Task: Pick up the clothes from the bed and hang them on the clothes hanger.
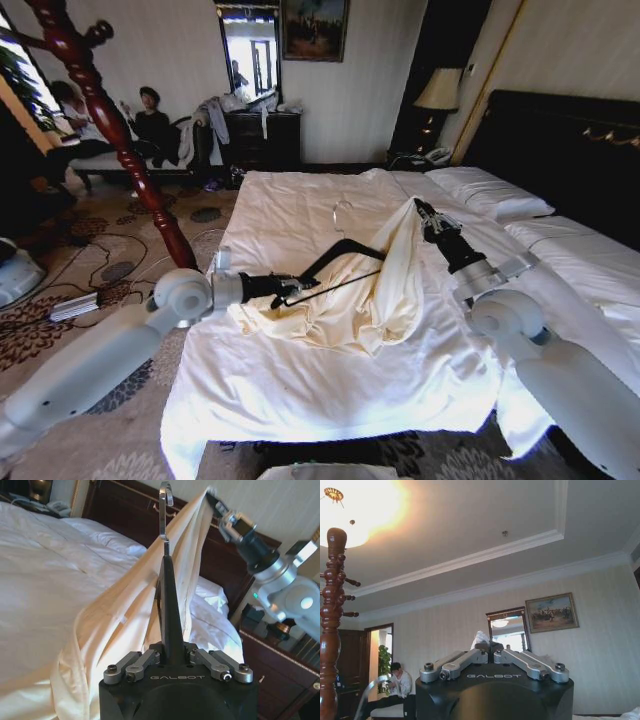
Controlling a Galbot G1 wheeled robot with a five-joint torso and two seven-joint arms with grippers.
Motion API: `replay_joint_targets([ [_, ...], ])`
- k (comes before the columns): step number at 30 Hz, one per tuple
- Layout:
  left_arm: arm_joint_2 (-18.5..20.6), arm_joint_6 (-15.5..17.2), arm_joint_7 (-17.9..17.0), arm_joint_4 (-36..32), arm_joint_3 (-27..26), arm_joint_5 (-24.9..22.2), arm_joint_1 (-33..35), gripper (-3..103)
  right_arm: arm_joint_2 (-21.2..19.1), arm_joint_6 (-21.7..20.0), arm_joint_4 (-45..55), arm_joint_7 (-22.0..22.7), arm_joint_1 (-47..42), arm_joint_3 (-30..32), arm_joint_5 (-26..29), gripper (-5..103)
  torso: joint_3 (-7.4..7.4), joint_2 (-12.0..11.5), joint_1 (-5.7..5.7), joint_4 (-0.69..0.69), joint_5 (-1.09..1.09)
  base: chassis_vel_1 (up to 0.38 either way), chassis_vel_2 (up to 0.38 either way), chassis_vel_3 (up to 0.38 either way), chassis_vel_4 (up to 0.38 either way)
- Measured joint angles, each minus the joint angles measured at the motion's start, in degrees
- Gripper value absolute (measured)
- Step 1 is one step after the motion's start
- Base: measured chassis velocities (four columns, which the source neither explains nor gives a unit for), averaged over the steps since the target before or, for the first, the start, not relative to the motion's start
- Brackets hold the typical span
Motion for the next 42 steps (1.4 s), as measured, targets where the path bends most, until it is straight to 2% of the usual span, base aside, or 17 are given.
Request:
replay_joint_targets([
  [3, -1.1, -0.1, -0.4, 1.0, 1.7, 2.0, 0.4, 19, 0.1, 1.4, 0.9, -2.1, -0.1, 0.2, 1.1, 0, 0.0, 0.0, 0.0, 0.01, 0.0, 0.0, 0.0, 0.0, 0.0],
  [5, -1.3, -0.1, -0.4, 1.1, 1.9, 2.2, 0.4, 19, 0.1, 1.6, 1.0, -2.4, -0.1, 0.2, 1.2, 0, 0.0, 0.0, 0.0, 0.01, 0.0, 0.0, 0.0, 0.0, 0.0],
  [11, -4.5, -0.1, -0.8, 2.8, 3.7, 4.0, 1.0, 19, 0.1, 4.0, 1.7, -6.9, -0.6, 0.2, 1.7, 0, 0.0, 0.0, 0.0, 0.01, 0.0, 0.0, 0.0, 0.0, 0.0],
  [14, -6.8, -0.2, -0.8, 4.0, 3.7, 4.7, 1.0, 19, 0.1, 4.9, 1.8, -9.0, -1.2, 0.0, 1.8, 0, 0.0, 0.0, 0.0, 0.01, 0.0, 0.0, 0.0, 0.0, 0.0],
  [19, -14.3, -0.3, -0.9, 7.8, 0.8, 5.3, 0.8, 19, 0.9, 6.4, 1.8, -11.9, -2.2, -1.2, 1.5, 0, 0.0, 0.0, 0.0, -0.01, 0.0, 0.0, 0.0, 0.0, 0.0],
  [24, -17.9, -0.3, -1.0, 9.3, -1.4, 5.4, 0.7, 19, 1.5, 7.2, 1.4, -13.5, -2.9, -2.6, 0.7, 0, 0.0, 0.0, 0.0, 0.0, 0.0, 0.0, 0.0, 0.0, 0.0],
  [27, -18.7, -0.3, -1.0, 9.7, -1.6, 5.5, 0.6, 19, 1.8, 7.8, 1.3, -14.7, -3.1, -3.2, 0.6, 0, 0.0, 0.0, 0.0, 0.0, 0.01, 0.0, 0.0, 0.0, 0.0],
  [33, -21.0, -0.5, -1.4, 10.6, -1.8, 6.7, 0.8, 19, 2.0, 9.7, 1.8, -20.8, -3.5, -5.1, 0.2, 0, 0.0, 0.0, 0.0, 0.01, -0.01, 0.0, 0.0, 0.0, 0.0],
  [42, -22.6, -0.6, -2.4, 11.0, -2.1, 6.4, -1.0, 19, 2.9, 9.9, 1.0, -22.3, -4.4, -11.0, -3.1, 0, 0.0, 0.0, 0.0, 0.0, 0.0, 0.0, 0.0, 0.0, 0.0],
])
